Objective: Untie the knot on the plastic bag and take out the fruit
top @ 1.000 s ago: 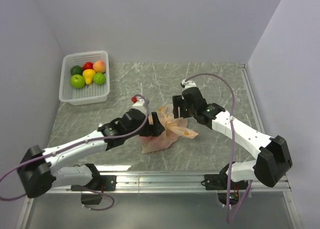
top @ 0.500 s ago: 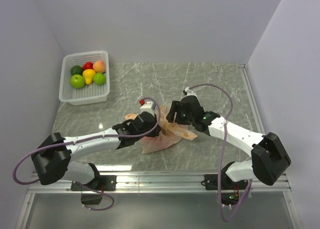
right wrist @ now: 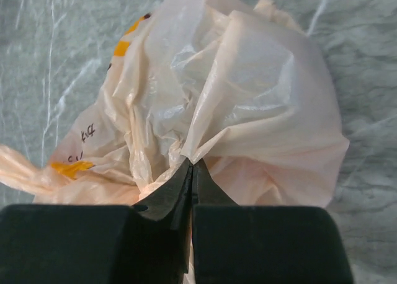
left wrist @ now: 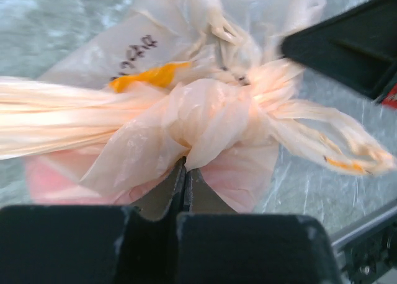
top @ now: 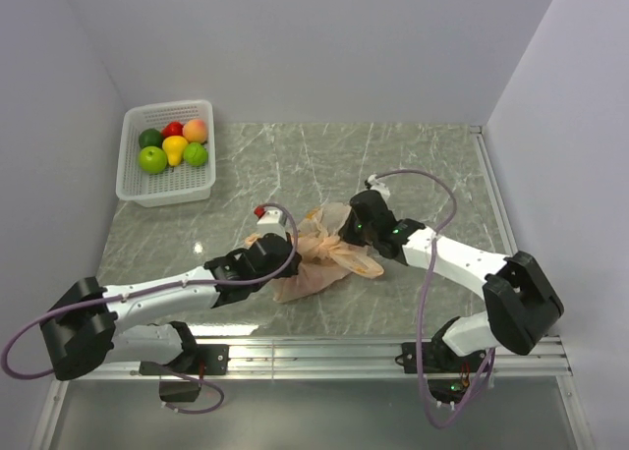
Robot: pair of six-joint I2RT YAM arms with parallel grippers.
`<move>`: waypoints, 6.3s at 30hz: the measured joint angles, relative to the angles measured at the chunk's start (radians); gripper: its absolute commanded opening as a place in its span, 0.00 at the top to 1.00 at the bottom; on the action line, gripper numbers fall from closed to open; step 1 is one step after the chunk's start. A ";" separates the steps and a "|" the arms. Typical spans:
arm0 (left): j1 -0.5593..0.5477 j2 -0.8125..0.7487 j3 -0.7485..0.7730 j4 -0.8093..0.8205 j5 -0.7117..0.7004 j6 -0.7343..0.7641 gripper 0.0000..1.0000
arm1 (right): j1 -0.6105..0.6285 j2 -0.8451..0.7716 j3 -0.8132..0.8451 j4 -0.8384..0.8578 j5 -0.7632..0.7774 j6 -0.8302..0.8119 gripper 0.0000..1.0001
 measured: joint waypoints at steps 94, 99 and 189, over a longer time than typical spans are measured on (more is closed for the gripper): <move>0.113 0.121 0.488 -0.438 0.315 0.715 0.10 | 0.010 -0.619 -0.220 0.085 -0.196 -0.560 1.00; 0.108 0.126 0.459 -0.388 0.230 0.700 0.66 | 0.019 -0.621 -0.220 0.086 -0.192 -0.546 1.00; 0.485 -0.526 0.060 -0.177 0.144 0.154 0.01 | 0.156 0.034 0.269 -0.066 0.105 -0.405 1.00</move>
